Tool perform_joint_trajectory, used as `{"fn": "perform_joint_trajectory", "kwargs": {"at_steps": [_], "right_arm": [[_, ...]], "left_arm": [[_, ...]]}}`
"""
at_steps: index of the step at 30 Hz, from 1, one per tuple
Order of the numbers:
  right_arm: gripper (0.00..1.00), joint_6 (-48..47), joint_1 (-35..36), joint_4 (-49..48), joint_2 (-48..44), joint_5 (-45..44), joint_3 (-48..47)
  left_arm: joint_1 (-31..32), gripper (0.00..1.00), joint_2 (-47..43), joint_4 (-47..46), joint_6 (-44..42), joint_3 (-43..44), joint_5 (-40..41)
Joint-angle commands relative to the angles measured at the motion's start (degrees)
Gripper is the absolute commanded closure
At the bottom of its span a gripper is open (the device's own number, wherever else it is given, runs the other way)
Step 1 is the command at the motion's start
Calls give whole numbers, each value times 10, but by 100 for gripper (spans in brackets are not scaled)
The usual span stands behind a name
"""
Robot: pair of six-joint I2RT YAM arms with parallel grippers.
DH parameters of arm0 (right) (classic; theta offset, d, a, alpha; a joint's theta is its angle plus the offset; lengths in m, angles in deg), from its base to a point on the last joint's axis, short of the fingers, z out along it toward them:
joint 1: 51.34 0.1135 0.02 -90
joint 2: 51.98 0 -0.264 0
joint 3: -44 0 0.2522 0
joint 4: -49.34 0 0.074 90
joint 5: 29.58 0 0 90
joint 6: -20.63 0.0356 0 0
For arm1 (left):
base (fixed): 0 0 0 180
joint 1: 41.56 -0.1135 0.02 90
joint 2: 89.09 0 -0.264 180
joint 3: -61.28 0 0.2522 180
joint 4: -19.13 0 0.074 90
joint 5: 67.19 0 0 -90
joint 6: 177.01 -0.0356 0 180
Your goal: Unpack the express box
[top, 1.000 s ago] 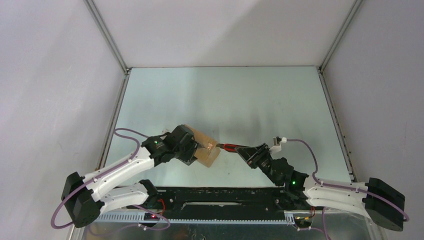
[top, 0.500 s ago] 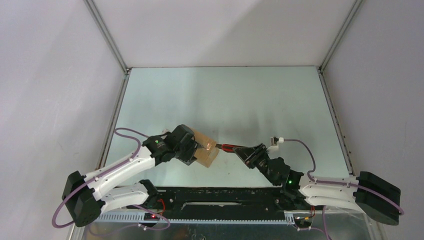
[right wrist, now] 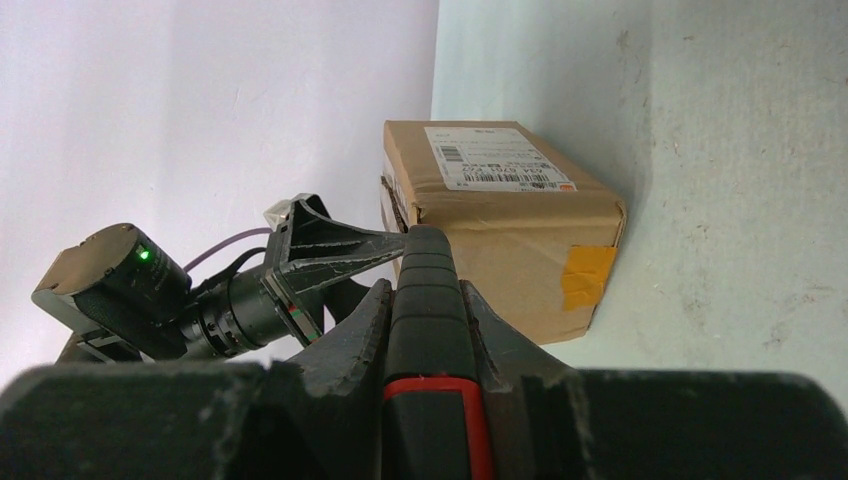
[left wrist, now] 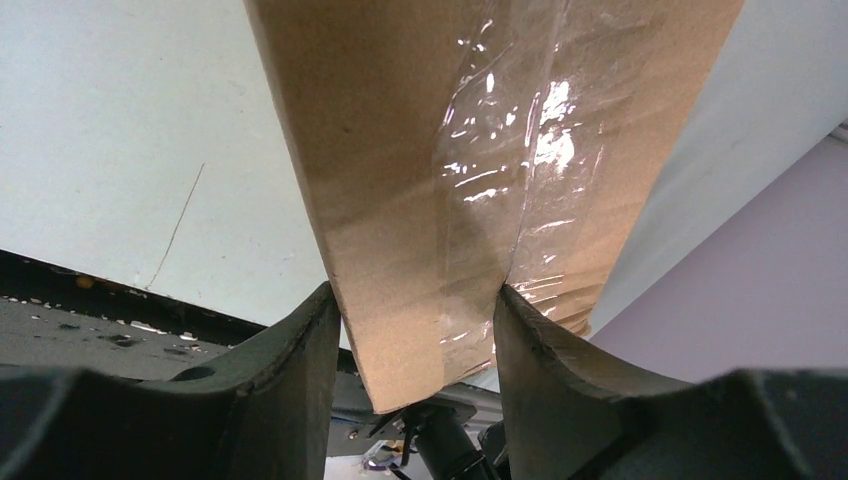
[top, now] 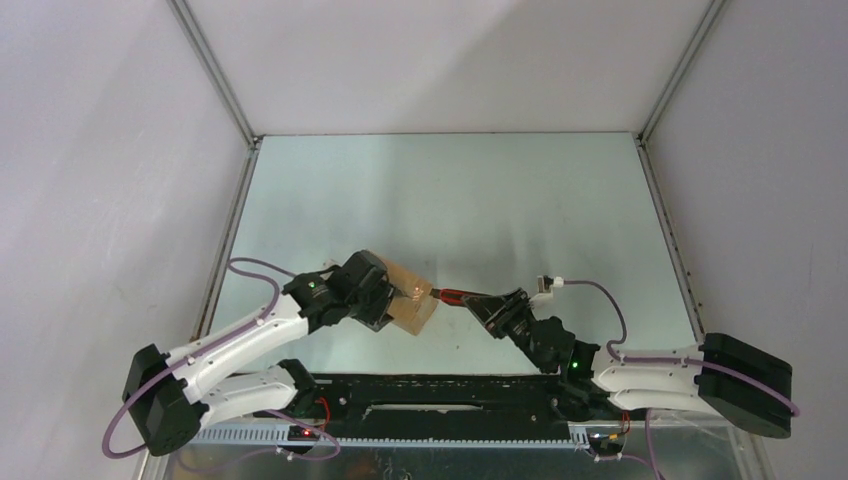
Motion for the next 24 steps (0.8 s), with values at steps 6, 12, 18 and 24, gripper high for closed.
{"fn": "perform_joint_trajectory", "kwargs": {"at_steps": [6,12,18,24], "right_arm": [[100,-8,7,42,-60,51,-14],[100,-16,18,27,-33,57,-29],[100,-14,34,10,-11,50,-33],[100,-11,35,43,-51,36,-24]], "left_arm": [[-17,100,-44,-52,36,-24,2],[8,100,-11,-60,35,27,4],[26,100,16,-70,40,60,9],[20,100,-18,-52,67,41,47]]}}
